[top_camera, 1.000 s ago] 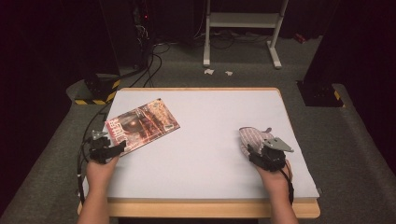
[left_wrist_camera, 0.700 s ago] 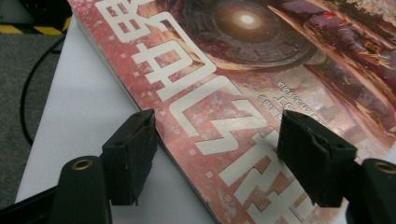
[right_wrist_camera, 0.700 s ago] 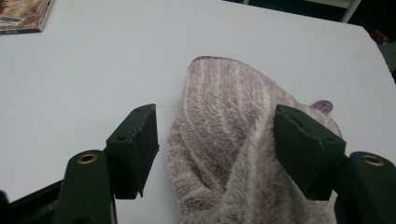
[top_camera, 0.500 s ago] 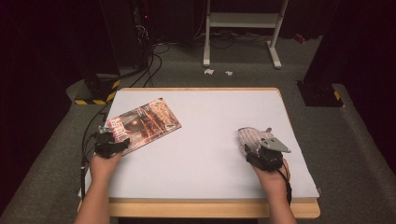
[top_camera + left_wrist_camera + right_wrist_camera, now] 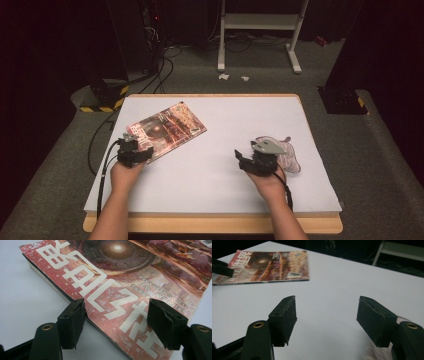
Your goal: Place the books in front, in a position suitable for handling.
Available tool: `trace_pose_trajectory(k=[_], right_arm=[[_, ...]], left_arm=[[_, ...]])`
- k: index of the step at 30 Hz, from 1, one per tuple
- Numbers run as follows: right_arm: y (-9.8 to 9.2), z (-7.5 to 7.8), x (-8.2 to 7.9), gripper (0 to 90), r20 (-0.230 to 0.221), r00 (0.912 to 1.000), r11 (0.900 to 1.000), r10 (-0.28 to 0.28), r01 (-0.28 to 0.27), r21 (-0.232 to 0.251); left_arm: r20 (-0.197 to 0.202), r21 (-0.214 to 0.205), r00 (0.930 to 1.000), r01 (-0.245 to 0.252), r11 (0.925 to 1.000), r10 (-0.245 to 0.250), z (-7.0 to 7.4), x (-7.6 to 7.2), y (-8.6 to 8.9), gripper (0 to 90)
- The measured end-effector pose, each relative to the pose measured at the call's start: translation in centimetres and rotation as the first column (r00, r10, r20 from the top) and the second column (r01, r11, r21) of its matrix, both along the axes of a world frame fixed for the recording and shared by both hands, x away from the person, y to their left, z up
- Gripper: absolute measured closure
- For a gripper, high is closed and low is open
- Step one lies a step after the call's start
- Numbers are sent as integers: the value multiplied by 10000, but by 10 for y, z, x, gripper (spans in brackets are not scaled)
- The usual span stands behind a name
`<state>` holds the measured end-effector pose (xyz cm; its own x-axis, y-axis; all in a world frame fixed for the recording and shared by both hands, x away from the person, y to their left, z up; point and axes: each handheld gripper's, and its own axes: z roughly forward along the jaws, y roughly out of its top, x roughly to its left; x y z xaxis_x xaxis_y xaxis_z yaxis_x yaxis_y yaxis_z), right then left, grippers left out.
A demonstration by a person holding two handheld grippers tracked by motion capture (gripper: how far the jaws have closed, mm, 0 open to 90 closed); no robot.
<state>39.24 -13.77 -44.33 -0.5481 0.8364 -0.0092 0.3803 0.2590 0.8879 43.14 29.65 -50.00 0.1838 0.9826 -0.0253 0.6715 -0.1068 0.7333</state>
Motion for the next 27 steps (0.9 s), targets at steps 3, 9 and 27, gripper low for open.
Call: trace_pose_trajectory(k=[3, 9, 27], right_arm=[[34, -18, 35, 336, -681, 9961, 9984, 555, -563, -102], [73, -37, 79, 335, -1277, 9882, 9951, 843, -902, -413], [144, -58, 159, 280, -2328, 9680, 9932, 932, -1067, -462]], left_arm=[[143, 0, 9999, -47, 10000, 47, -1, -2, -7, 312], [160, -279, 9999, -44, 9996, 48, -1, -17, -11, 350], [-226, -269, 9990, 370, 9990, -377, -1, -29, -19, 322]])
